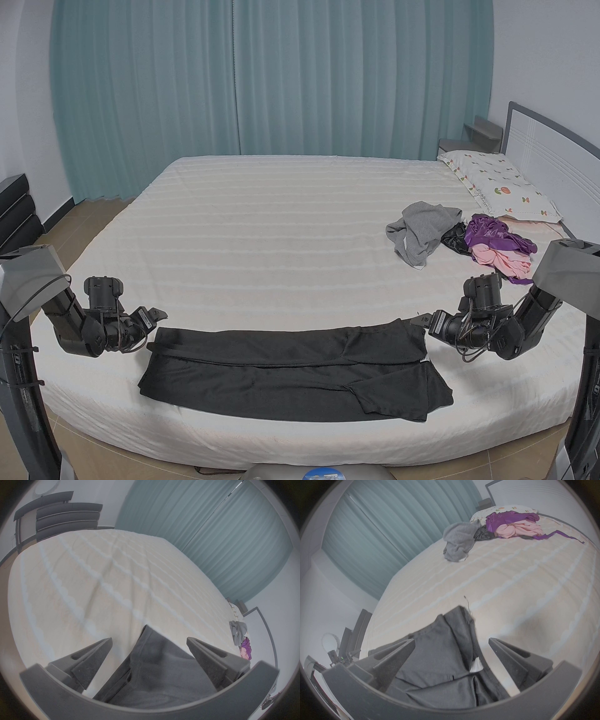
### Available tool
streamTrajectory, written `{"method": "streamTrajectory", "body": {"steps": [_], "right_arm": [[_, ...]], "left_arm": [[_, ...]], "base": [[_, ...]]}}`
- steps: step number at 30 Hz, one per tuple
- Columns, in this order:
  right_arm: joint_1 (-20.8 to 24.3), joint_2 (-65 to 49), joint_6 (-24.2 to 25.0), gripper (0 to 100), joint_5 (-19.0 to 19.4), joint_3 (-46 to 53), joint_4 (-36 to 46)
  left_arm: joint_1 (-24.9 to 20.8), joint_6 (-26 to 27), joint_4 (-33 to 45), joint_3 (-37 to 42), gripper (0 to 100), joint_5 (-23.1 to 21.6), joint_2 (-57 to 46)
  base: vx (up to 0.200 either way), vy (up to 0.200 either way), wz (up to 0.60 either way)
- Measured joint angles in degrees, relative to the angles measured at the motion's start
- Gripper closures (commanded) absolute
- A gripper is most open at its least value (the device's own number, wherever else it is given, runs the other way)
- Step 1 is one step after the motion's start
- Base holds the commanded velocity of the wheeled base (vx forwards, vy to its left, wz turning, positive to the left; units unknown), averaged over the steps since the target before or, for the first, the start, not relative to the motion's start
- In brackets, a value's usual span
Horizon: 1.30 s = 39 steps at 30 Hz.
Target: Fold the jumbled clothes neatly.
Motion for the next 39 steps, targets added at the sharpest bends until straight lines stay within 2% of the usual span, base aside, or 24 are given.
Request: {"method": "streamTrajectory", "body": {"steps": [11, 17, 18, 30, 39], "right_arm": [[-2.6, 3.94, 4.41, 0, 3.34, -6.01, 0.69], [-3.41, 6.53, 5.17, 0, 4.13, -9.16, 2.33], [-3.41, 6.8, 5.21, 0, 4.17, -9.37, 2.38], [-3.41, 9.48, 5.25, 0, 4.28, -11.82, 2.79], [-3.01, 11.5, 5.34, 0, 4.27, -15.14, 4.88]], "left_arm": [[-0.77, 0.44, 8.42, -15.93, 0, -0.49, 6.66], [-2.21, 3.74, 9.41, -17.52, 0, -0.49, 9.48], [-2.34, 3.89, 9.44, -17.47, 100, -0.49, 9.74], [-1.71, 3.63, 8.9, -17.2, 100, 0.66, 10.79], [-0.02, 1.01, 8.59, -16.4, 100, 1.43, 10.73]], "base": [[0.0, 0.0, 0.0], [0.0, 0.0, 0.0], [0.0, 0.0, 0.0], [0.0, 0.0, 0.0], [0.0, 0.0, 0.0]]}}
